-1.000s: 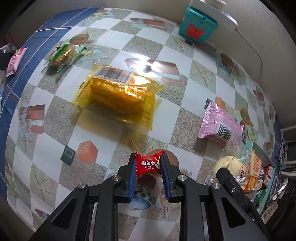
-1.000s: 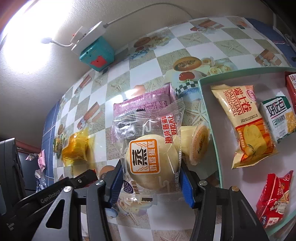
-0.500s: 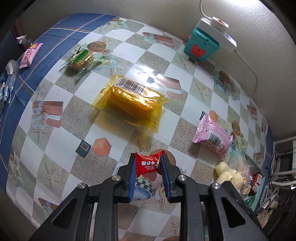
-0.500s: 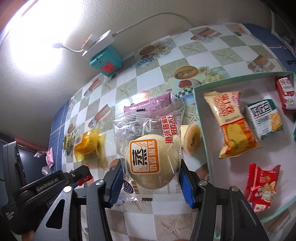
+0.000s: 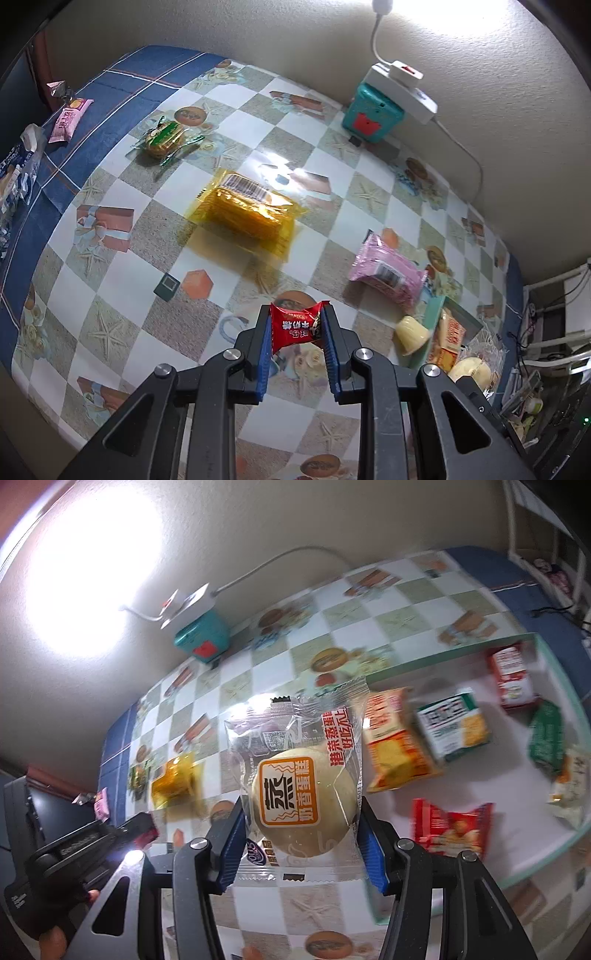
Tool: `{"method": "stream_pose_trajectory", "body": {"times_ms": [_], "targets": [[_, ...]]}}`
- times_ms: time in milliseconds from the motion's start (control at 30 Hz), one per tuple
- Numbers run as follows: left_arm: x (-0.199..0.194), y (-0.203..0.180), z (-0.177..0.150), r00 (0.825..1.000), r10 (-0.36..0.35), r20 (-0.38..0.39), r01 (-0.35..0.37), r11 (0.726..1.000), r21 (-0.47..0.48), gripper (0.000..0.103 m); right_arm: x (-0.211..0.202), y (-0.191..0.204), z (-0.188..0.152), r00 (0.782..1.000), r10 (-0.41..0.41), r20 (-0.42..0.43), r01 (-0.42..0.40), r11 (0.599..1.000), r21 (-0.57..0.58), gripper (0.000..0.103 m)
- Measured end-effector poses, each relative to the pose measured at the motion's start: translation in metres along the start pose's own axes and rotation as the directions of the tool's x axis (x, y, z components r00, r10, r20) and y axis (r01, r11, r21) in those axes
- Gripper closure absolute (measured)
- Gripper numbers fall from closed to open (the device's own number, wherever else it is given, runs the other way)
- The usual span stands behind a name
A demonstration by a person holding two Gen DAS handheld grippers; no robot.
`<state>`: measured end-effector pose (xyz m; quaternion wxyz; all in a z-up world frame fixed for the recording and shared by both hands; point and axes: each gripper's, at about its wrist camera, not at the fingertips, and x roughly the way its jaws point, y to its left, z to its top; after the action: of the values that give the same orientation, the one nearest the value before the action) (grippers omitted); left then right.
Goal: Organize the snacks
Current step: 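Lift the bun and candy and carry them toward the tray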
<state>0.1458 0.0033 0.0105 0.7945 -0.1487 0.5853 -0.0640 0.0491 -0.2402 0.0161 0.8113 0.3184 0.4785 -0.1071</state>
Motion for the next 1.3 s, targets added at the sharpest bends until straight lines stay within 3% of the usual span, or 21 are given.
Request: {"method": "stream_pose_trajectory", "body": {"times_ms": [533, 867, 1133, 1300], "targets": [[-0.013, -0.046, -0.034, 0.999, -0.037, -0.001, 0.037, 0.996, 0.085, 0.077, -0.051, -0.058, 0.002, 0.994, -0.086, 0.070, 0.080, 0.993, 0.088, 0.045], [-0.010, -0.087, -0.055, 0.999, -0.043, -0.013, 0.044, 0.985, 0.166, 0.077, -0.083, -0.120, 0.014, 0.983, -0.140, 0.119, 0.113, 0.971, 0.210, 0.045], [-0.007, -0.128, -0.074, 0.997, -0.064, -0.036, 0.071, 0.964, 0.255, 0.077, -0.099, -0.164, 0.017, 0.976, -0.174, 0.130, 0.130, 0.948, 0.291, 0.045], [-0.003, -0.168, -0.093, 0.998, -0.046, -0.034, 0.055, 0.933, 0.355, 0.077, -0.106, -0.180, 0.018, 0.973, -0.183, 0.140, 0.129, 0.936, 0.327, 0.045]]}}
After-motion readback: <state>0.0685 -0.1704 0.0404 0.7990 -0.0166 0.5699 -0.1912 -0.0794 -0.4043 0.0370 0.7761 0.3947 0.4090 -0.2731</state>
